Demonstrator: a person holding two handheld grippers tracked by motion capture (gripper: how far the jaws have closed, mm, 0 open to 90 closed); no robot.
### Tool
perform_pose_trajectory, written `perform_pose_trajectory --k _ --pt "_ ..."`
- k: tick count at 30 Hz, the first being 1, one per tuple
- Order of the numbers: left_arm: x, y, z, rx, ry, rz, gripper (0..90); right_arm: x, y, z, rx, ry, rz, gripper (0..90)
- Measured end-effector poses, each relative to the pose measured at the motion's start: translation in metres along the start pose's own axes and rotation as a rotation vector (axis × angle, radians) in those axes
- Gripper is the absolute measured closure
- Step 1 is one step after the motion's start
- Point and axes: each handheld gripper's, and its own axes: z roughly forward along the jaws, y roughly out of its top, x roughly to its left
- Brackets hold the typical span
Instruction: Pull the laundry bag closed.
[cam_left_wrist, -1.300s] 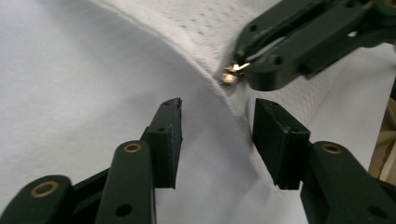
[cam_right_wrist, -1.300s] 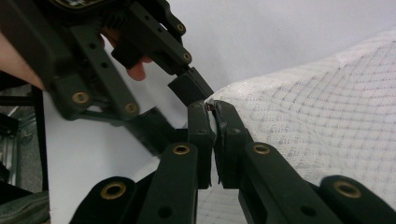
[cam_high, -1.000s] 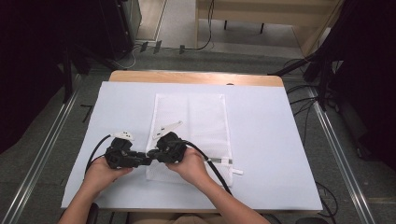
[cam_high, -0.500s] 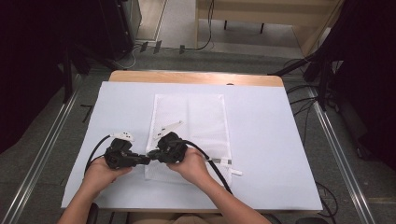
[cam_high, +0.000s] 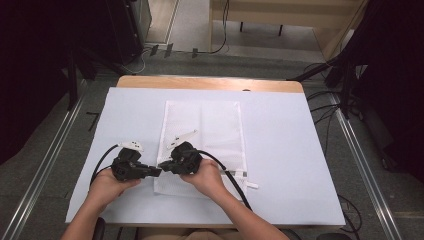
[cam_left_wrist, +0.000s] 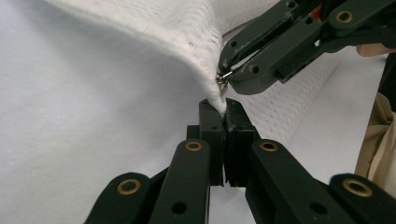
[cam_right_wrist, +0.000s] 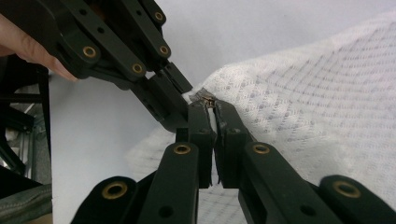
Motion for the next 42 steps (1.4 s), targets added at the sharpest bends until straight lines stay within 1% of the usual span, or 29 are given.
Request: perform_pose_trajectory --k 2,4,5,6,8,9,10,13,15,18,20,21,23,24,26,27,28,29,31,33,35,36,38,42 --pt "-0.0005 0.0002 -0.0015 -0.005 0.001 0.005 89.5 0.0 -0.0011 -0.0002 -0.006 -0.003 -0.003 88.7" --pt "0.0001 0.0001 -0.0013 0.001 -0.001 0.004 89.5 0.0008 -0.0018 -0.0005 -0.013 -0.006 -0.016 88.7" --pt "0.0 0.0001 -0.0007 0.008 0.006 0.008 89.5 0.001 -0.0018 -0.0003 -0.007 -0.008 -0.011 88.7" --pt "-0.0001 0.0001 0.0003 0.009 0.003 0.012 89.4 0.0015 -0.0016 0.0003 -0.003 -0.008 0.003 88.7" --pt "0.0006 0.0002 0.0012 0.015 0.003 0.013 88.3 0.0009 -0.0014 0.0 -0.003 0.006 0.01 88.6" --pt "0.0009 0.0001 0.0017 0.015 -0.001 0.015 87.9 0.0011 -0.0013 -0.0005 -0.006 0.011 0.005 88.7" --pt "0.001 0.0004 0.0019 0.016 0.003 0.015 86.8 0.0018 -0.001 -0.0008 -0.004 0.004 -0.01 88.6" --pt "0.0016 0.0004 0.0015 0.009 0.005 0.018 82.2 0.0032 -0.0006 -0.001 0.003 0.004 -0.015 88.6" --pt "0.0022 -0.0001 0.0004 0.006 0.003 0.013 80.9 0.0032 -0.0011 -0.0005 0.007 0.005 -0.022 88.6" --pt "0.0023 0.0001 0.0 0.004 -0.004 0.013 82.3 0.0032 -0.0013 0.0001 0.011 0.009 -0.026 88.6" --pt "0.002 0.0001 -0.0001 0.004 -0.009 0.016 85.5 0.0041 -0.0011 0.0002 0.013 0.012 -0.03 88.6" --pt "0.0022 0.0002 0.0002 0.005 -0.013 0.011 86.2 0.0043 -0.0012 0.0002 0.014 0.014 -0.03 88.6" --pt "0.0024 0.0005 0.0003 0.013 -0.009 0.006 87.0 0.0043 -0.0013 0.0006 0.017 0.02 -0.028 88.6" --pt "0.0028 0.0004 0.0009 0.009 -0.018 0.0 87.3 0.0041 -0.0012 0.0007 0.018 0.022 -0.026 88.6" --pt "0.0033 0.0011 0.0011 0.017 -0.016 -0.003 87.3 0.0035 -0.001 0.0004 0.015 0.032 -0.021 88.6" --pt "0.0028 0.001 0.0018 0.01 -0.011 -0.001 87.1 0.0037 -0.001 0.0002 0.014 0.029 -0.021 88.6" --pt "0.0036 0.0015 0.0019 0.014 -0.013 0.001 86.4 0.0037 -0.0009 0.0 0.013 0.03 -0.022 88.6" --pt "0.0038 0.0014 0.0026 0.012 -0.021 -0.004 86.2 0.004 -0.0005 -0.0006 0.009 0.038 -0.015 88.6" --pt "0.0039 0.0015 0.0037 0.018 -0.025 -0.002 85.3 0.0052 0.0003 -0.0012 0.006 0.04 -0.019 88.6" --pt "0.0034 0.0016 0.0039 0.021 -0.022 0.001 85.8 0.0063 0.0011 -0.0013 0.005 0.039 -0.026 88.6" --pt "0.0036 0.0014 0.0029 0.014 -0.029 -0.005 87.1 0.0058 0.0011 -0.0017 0.005 0.039 -0.029 88.6" --pt "0.0033 0.0014 0.003 0.008 -0.029 -0.008 87.4 0.0053 0.001 -0.0017 0.003 0.042 -0.024 88.6" --pt "0.0025 0.0016 0.0024 0.013 -0.02 -0.002 87.9 0.0046 0.0011 -0.0019 0.004 0.045 -0.02 88.6" --pt "0.0024 0.0017 0.0008 0.011 -0.032 -0.005 88.5 0.0033 0.0002 -0.0017 0.011 0.042 -0.016 88.6"
